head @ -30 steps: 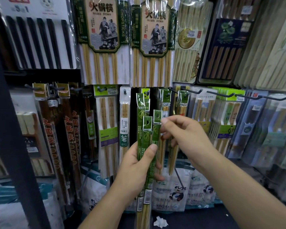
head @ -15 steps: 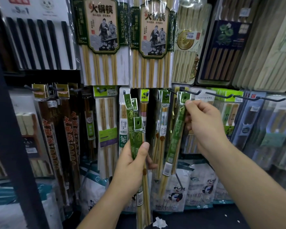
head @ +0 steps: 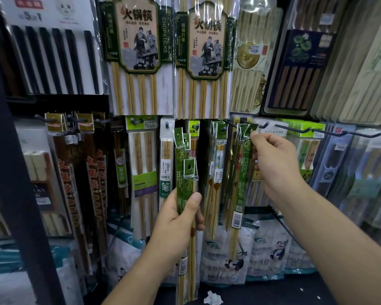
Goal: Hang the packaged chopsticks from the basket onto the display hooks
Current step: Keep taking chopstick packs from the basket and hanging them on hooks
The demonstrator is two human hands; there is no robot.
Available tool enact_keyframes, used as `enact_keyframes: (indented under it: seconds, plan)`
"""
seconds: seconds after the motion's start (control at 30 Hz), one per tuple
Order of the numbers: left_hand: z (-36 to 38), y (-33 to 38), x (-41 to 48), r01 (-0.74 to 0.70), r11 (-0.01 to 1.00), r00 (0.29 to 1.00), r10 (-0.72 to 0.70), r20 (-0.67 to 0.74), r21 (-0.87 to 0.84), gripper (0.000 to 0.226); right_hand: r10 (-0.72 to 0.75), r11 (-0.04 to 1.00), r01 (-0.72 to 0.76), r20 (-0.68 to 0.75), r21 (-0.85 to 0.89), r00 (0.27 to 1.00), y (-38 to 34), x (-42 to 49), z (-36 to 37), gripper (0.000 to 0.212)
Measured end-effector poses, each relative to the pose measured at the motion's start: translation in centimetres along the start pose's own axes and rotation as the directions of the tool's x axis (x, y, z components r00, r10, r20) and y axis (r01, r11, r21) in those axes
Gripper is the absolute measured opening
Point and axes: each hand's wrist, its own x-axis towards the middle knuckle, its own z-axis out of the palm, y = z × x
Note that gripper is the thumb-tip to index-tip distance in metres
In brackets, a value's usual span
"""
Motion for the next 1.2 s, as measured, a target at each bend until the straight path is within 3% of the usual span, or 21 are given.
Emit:
enact_keyframes:
  seconds: [0.43, 0.6, 0.7, 0.8, 0.9, 1.03, 1.2]
  plan:
    - [0.1, 0.4, -0.1, 0.002, 0.999, 1.0, -0.001, 0.028, -0.039, 0.018, -0.006, 0.999, 0.005, -0.012, -0.04, 1.0, 1.4, 0.4, 0.0, 0.028]
    - [0.0, 0.5, -0.1, 0.022, 0.998, 1.0, -0.021, 0.02, -0.059, 0.02, -0.109, 0.991, 0.103, -0.077, -0.08, 0.991, 2.3, -1.1, -0.1, 0.024]
    - [0.1, 0.6, -0.1, 0.025, 0.994, 1.0, -0.025, 0.003, -0.103, 0.015, -0.123, 0.976, 0.141, 0.113, -0.166, 0.986, 2.4, -3.1, 0.2, 0.022]
    - [0.4, 0.7, -0.1, 0.02, 0.991, 1.0, -0.017, 0.022, -0.132, 0.008, -0.074, 0.967, 0.166, 0.411, -0.192, 0.908, 2.2, -5.1, 1.0, 0.016]
    - [0.5, 0.7, 0.0, -0.006, 0.991, 0.999, 0.013, 0.053, -0.131, 0.008, -0.076, 0.975, 0.173, 0.529, -0.136, 0.845, 2.2, -6.1, 1.7, 0.016]
    - [0.3, 0.3, 0.0, -0.007, 0.993, 0.998, 0.014, 0.054, -0.115, 0.026, -0.089, 0.983, 0.156, 0.496, -0.096, 0.864, 2.1, -6.2, 1.7, 0.023]
    - [-0.1, -0.2, 0.2, 0.033, 0.991, 0.999, -0.036, -0.018, -0.128, 0.052, -0.108, 0.992, 0.12, 0.232, -0.039, 0.967, 0.9, -4.5, 0.9, 0.023]
